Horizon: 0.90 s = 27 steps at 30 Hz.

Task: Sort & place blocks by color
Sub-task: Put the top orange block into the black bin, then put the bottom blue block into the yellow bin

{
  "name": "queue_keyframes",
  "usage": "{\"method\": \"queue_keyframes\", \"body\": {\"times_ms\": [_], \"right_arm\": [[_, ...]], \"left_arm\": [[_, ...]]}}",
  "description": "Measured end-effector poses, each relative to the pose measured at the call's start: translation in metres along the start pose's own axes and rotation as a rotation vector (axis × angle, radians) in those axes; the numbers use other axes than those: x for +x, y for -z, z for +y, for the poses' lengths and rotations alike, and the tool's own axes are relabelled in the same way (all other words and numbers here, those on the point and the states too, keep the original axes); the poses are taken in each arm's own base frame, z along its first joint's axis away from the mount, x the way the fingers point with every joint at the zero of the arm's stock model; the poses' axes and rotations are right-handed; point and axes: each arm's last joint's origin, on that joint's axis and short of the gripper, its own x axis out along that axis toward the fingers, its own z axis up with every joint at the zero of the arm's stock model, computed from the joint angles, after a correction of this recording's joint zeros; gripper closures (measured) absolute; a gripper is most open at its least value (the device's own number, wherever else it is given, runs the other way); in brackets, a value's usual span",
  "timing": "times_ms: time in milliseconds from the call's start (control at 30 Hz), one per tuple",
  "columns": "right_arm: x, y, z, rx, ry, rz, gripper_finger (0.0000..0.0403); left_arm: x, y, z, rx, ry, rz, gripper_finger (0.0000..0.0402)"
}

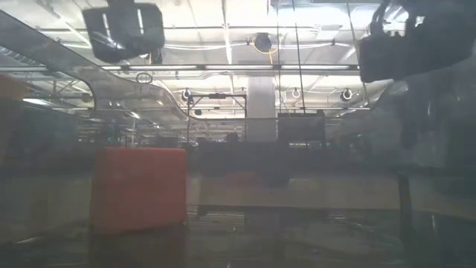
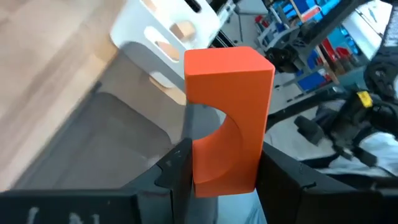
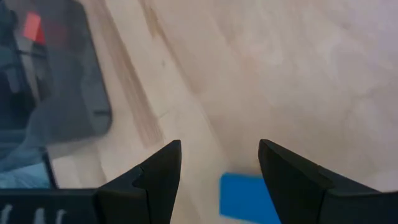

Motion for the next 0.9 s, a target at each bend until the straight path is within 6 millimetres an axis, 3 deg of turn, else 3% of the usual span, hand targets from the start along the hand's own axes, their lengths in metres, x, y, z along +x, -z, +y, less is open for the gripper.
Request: {"method": "queue_keyframes", "body": {"times_ms": [400,900], "right_arm": [[0.0,0.017,0.006,0.013,0.054,0.007,0.0197],[-0.003,0.023,0.004,0.011,0.083,0.036,0.0197]], "left_arm": [[-0.002,0.01,0.001,-0.017,-0.046,0.045,0.0203],[-0.001,0.003,0.002,0.072,-0.03,0.017,0.0199]]}}
